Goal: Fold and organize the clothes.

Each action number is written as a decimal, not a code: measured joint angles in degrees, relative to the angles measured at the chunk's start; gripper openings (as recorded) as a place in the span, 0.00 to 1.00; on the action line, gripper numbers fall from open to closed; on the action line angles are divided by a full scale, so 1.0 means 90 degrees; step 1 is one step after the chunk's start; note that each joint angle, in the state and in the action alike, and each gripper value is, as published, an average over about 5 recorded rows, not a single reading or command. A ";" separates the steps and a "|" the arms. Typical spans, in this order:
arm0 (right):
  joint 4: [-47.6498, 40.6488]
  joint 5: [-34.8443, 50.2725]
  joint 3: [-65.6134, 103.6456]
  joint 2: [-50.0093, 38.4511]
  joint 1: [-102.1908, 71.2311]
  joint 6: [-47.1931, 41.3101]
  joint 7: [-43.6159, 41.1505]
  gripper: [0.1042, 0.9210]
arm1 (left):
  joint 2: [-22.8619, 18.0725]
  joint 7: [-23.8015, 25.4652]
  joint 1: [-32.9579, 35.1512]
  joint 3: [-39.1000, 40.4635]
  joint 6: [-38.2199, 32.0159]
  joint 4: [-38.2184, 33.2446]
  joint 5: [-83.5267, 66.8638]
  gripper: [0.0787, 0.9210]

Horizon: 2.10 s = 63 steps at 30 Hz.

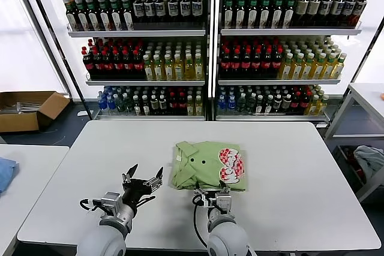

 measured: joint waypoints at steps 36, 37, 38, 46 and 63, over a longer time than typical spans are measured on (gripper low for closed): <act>0.1795 -0.0950 0.2763 -0.1138 -0.1370 0.0912 -0.0953 0.88 | -0.0239 0.0236 0.0062 -0.0190 -0.0961 -0.0172 0.0436 0.88; 0.1799 -0.0958 0.2766 -0.1136 -0.1371 0.0912 -0.0956 0.88 | -0.0240 0.0228 0.0058 -0.0198 -0.0970 -0.0162 0.0441 0.88; 0.1801 -0.0965 0.2767 -0.1133 -0.1371 0.0911 -0.0959 0.88 | -0.0244 0.0224 0.0055 -0.0203 -0.0977 -0.0153 0.0446 0.88; 0.1781 -0.0978 0.2668 -0.1141 -0.1315 0.0943 -0.1060 0.88 | -0.0292 0.0217 0.0058 -0.0198 -0.1029 -0.0112 0.0488 0.88; 0.0310 0.0192 0.1284 -0.1386 0.0874 0.0485 -0.1660 0.88 | -0.0233 0.0188 0.0128 -0.0260 -0.0952 -0.0087 0.0503 0.88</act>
